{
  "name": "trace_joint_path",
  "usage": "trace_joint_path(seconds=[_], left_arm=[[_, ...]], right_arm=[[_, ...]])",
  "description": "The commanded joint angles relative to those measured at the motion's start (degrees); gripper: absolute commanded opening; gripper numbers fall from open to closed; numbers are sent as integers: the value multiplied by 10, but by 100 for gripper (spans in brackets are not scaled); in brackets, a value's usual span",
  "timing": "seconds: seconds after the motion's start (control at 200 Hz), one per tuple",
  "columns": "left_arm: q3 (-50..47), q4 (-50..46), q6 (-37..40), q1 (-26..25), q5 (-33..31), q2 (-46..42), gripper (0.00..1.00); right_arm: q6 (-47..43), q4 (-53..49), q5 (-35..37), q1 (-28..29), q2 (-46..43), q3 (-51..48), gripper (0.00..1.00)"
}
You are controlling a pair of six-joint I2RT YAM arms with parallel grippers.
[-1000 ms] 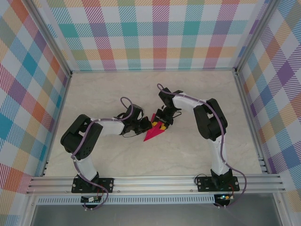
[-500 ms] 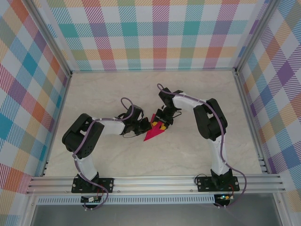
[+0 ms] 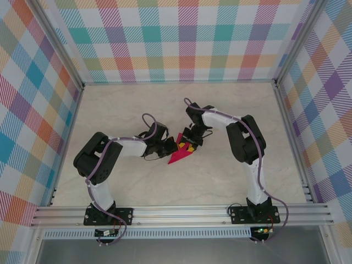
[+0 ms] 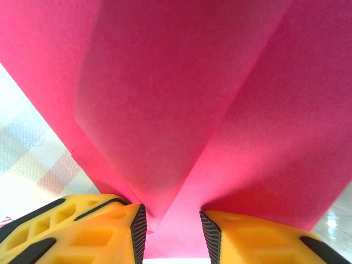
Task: Fold a paper plane with a square sheet of paper (pick it up from the middle)
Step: Fourth fold the wing at the center of the table.
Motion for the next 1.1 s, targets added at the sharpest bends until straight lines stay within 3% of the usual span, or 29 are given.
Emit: trace_joint_path(seconds=[0.0,0.22,0.535,0.655,0.75,0.88,1.095], left_arm=[[7,-22,10,4,-9,14,3],[2,-44,10,4,-26,11,2],[-3,-55,13,4,-30,18,1],[1,-63,15,4,-36,27,0],[10,-75,19,5,-34,38,0],[11,-82,18,4,-39,41,0],[13,-91,16,5,-38,47,0]], right_arm=[[-1,-7,110,2,77,-42,37],[-18,19,82,0,41,-31,40],[-61,157,70,-17,-145,-111,46],[-76,221,24,-17,-162,-159,39],[-71,267,-11,-16,-159,-189,24],[-71,293,-10,-16,-157,-211,11],[-75,333,-46,-13,-149,-234,6]])
